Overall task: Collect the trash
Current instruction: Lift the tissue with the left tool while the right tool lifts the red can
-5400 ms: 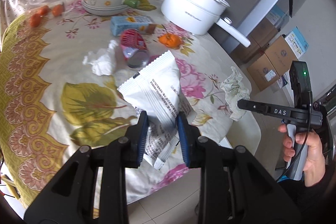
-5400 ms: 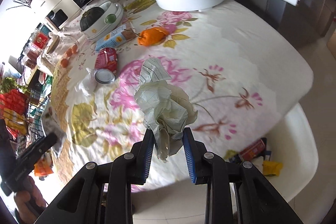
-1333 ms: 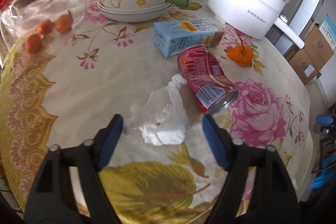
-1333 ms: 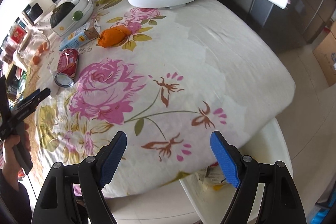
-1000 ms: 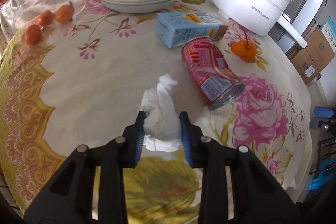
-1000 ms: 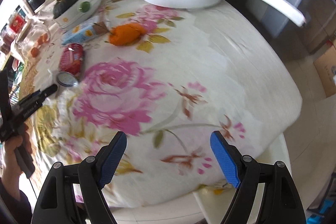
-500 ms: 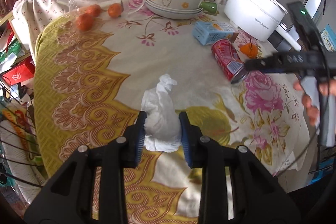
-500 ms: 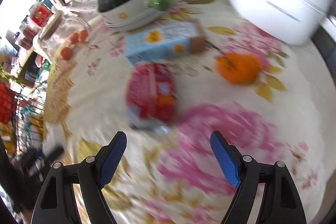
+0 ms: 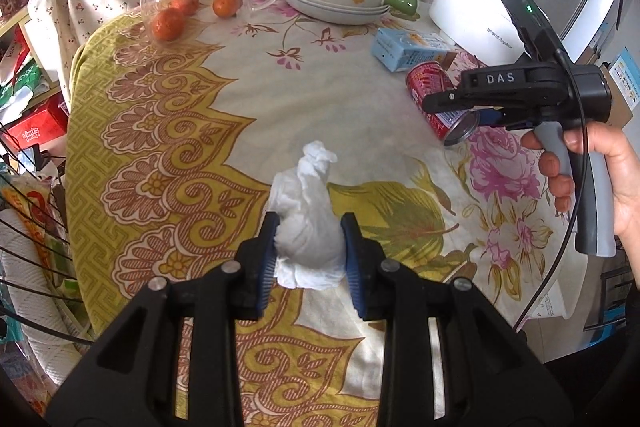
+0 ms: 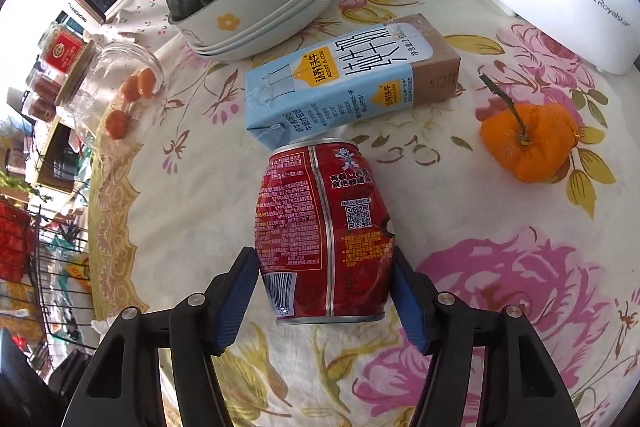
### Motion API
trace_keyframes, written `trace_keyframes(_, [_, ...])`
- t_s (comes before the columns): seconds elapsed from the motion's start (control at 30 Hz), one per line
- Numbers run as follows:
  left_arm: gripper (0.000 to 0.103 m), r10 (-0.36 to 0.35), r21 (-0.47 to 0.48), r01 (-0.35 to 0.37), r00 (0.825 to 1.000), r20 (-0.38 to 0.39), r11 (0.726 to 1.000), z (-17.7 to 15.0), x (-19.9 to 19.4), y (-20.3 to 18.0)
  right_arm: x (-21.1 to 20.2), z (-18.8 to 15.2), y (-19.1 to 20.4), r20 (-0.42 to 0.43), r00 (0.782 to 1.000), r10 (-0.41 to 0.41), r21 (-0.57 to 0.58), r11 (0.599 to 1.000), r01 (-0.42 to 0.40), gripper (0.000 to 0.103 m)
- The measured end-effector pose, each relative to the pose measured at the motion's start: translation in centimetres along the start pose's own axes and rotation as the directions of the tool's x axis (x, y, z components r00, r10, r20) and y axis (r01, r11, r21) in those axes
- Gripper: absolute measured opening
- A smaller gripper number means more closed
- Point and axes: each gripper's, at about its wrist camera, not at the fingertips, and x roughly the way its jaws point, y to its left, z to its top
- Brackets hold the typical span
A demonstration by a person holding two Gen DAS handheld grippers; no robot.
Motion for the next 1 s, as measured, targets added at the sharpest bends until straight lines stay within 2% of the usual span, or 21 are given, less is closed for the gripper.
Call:
trace_keyframes(0.23, [0.033,-0.033,-0.040,0.033,0.999,0.019,0.999,0.4,-1.3,-1.3,-2.8,-3.0,-1.0,-0.023,1.000,-0.008,-0.036,0.999,0.008,0.065])
trace_keyframes(0.6, [0.033,-0.051,0.032,0.051,0.999,0.002,0.998,-1.2,-3.5,-7.6,-9.7,-9.2,-5.8,0.002,1.000,0.003,-0.045,0.999,-0.003,0.065])
trace_keyframes(1.0, [0.033,-0.135,0.074,0.135,0.991,-0.002,0.988,-3.5,-5.0,-13.9,-15.7,-15.5,-12.7,0.057,0.998,-0.010,0.019,1.000,0.008,0.065])
